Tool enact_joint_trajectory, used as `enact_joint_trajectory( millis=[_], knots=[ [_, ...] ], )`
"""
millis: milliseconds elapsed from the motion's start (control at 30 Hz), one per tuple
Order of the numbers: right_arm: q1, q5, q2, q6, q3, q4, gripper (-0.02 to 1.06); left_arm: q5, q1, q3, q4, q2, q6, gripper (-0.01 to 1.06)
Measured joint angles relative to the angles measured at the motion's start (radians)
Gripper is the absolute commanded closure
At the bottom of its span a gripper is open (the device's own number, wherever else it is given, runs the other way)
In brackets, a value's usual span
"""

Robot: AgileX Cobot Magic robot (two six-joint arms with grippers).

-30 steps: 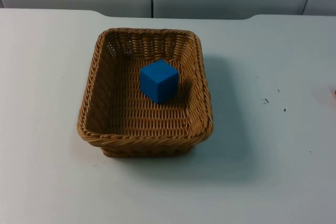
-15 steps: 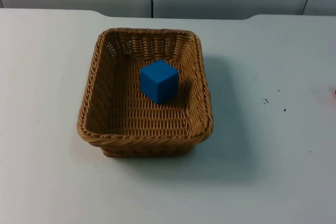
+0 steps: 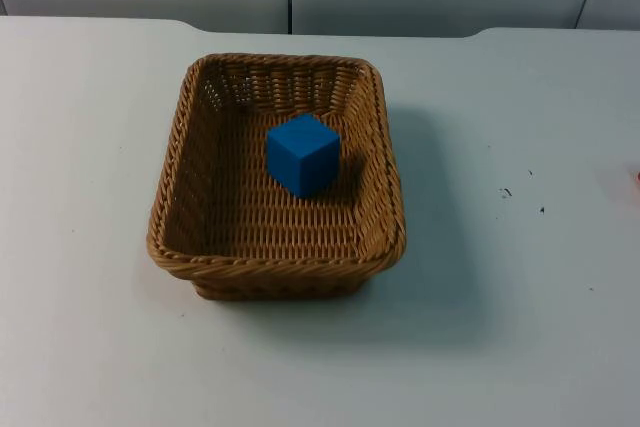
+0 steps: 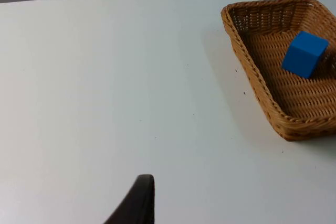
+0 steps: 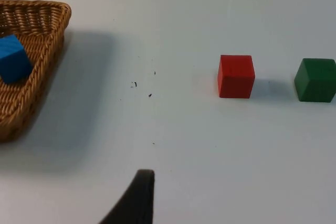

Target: Pick up the basket with the left hand and place the blue cube into the basket with the right hand.

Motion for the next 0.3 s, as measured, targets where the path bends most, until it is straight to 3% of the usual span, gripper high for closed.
enact_joint_trajectory(
  millis=[300],
  knots=[
    [0.0, 0.0, 0.0, 0.0, 0.0, 0.0, 0.0, 0.0, 0.101, 0.0, 0.0, 0.0, 0.0, 0.0]
  ],
)
